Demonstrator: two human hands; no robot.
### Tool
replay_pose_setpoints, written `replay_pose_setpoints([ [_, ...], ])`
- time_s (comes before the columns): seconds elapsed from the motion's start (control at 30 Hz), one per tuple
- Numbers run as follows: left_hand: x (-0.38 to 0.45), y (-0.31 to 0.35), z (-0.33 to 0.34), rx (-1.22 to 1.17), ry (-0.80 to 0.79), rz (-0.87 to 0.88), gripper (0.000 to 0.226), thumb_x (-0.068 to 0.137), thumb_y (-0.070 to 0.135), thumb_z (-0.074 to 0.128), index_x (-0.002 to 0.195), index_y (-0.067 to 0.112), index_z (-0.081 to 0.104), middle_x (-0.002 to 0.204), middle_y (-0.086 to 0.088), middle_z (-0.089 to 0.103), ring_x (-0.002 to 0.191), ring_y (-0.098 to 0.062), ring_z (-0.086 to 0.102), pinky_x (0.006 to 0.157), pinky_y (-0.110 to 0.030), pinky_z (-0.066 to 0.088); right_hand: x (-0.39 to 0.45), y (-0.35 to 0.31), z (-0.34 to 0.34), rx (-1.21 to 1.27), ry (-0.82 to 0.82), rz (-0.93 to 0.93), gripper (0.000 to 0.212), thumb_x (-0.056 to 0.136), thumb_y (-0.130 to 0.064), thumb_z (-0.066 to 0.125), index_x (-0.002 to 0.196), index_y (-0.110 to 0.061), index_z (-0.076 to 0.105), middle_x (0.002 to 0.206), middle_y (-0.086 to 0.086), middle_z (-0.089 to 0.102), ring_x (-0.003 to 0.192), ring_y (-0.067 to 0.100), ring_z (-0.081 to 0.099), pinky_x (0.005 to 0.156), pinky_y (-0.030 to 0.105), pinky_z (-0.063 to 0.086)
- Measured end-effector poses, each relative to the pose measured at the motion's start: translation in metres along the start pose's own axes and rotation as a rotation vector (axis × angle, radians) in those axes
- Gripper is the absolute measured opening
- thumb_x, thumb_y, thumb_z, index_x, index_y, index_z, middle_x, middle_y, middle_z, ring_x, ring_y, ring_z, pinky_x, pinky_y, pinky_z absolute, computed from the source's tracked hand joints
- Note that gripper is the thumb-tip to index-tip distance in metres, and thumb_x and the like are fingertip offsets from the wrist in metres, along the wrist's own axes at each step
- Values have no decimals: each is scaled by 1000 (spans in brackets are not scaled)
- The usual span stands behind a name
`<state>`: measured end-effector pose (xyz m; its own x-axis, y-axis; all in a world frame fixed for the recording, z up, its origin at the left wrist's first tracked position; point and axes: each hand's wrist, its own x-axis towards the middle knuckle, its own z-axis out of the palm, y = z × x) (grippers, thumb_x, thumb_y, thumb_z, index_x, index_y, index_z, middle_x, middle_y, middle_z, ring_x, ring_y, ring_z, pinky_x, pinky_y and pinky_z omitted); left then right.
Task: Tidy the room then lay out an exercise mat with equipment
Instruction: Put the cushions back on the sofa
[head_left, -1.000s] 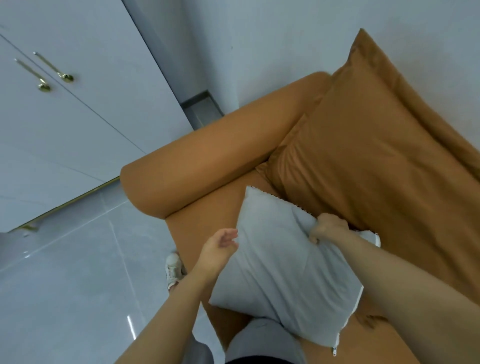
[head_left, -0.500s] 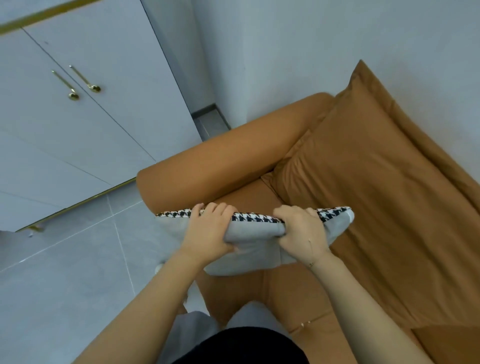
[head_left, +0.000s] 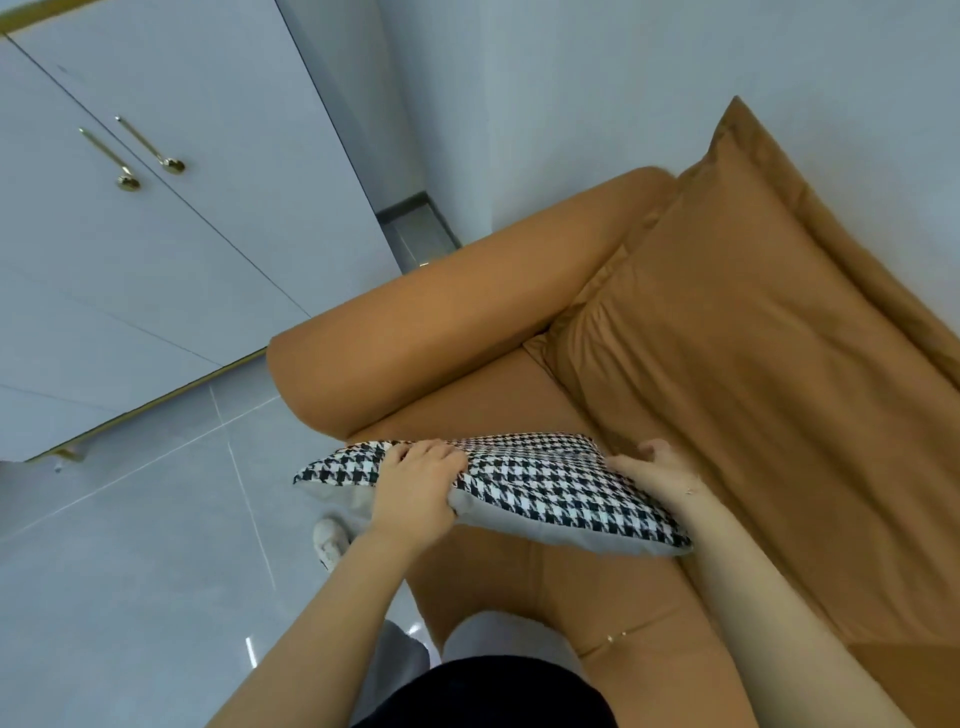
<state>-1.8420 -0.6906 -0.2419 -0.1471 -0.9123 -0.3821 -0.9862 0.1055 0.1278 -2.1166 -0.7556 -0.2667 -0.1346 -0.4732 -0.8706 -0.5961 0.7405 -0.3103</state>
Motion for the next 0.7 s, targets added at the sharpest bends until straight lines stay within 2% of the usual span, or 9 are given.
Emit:
replay_pose_setpoints([
  [0.07,-3,-3,0,0,-40,-45,39,77,13,54,114,26,51,125,10,55,121,-14,45,99,-30,25,6,9,3,235,-304,163,99,60,-52,81,140,-9,42,137,13,52,125,29,50,109,38,36],
  [0.1,-4,-6,0,-20,-57,-64,41,77,14,56,116,27,50,123,10,55,118,-13,46,99,-30,25,14,14,8,269,-356,150,97,62,-53,79,139,-7,44,136,13,53,126,30,50,110,36,35],
  [0.2,-8,-21,5,-107,-232,-95,40,77,29,66,111,28,45,103,10,50,107,-15,49,95,-33,29,15,3,26,256,-346,111,53,94,-35,53,135,-1,46,123,14,60,116,29,58,93,28,44],
  [0.3,-14,-39,9,-286,-542,-123,52,65,44,79,94,32,39,100,10,46,98,-14,45,86,-33,35,16,-15,34,317,-466,140,31,92,-19,56,119,-3,54,85,12,73,73,23,70,71,28,55],
  [0.37,-22,-48,15,-495,-727,-125,52,63,37,84,91,34,40,109,8,46,102,-15,45,88,-31,41,19,-22,32,331,-413,64,44,84,-8,63,126,-8,48,99,12,68,84,27,66,80,37,54],
  [0.43,-29,-47,24,-714,-803,-142,47,70,34,82,103,33,48,119,7,45,113,-16,46,98,-33,44,9,-31,26,296,-327,-94,61,77,-2,67,130,-19,45,113,8,63,97,26,62,81,38,52],
  [0.53,-21,-35,32,-1060,-581,-271,42,79,27,76,111,38,51,128,12,48,123,-13,47,106,-36,42,-9,-45,10,234,-330,-333,73,75,6,66,130,-36,41,117,-4,61,102,16,62,76,28,51],
  [0.63,6,-14,24,-1025,-336,-294,46,84,22,71,122,32,48,131,11,45,130,-15,42,101,-26,39,-18,-52,-7,149,-327,-533,83,73,11,66,135,-38,40,118,-7,64,103,12,64,86,31,53],
  [0.7,26,7,11,-1022,-266,-265,58,86,20,69,137,24,42,140,7,40,132,-16,39,97,-22,37,-20,-52,-24,111,-266,-600,83,73,11,66,134,-39,41,115,-8,66,99,10,66,83,28,55],
])
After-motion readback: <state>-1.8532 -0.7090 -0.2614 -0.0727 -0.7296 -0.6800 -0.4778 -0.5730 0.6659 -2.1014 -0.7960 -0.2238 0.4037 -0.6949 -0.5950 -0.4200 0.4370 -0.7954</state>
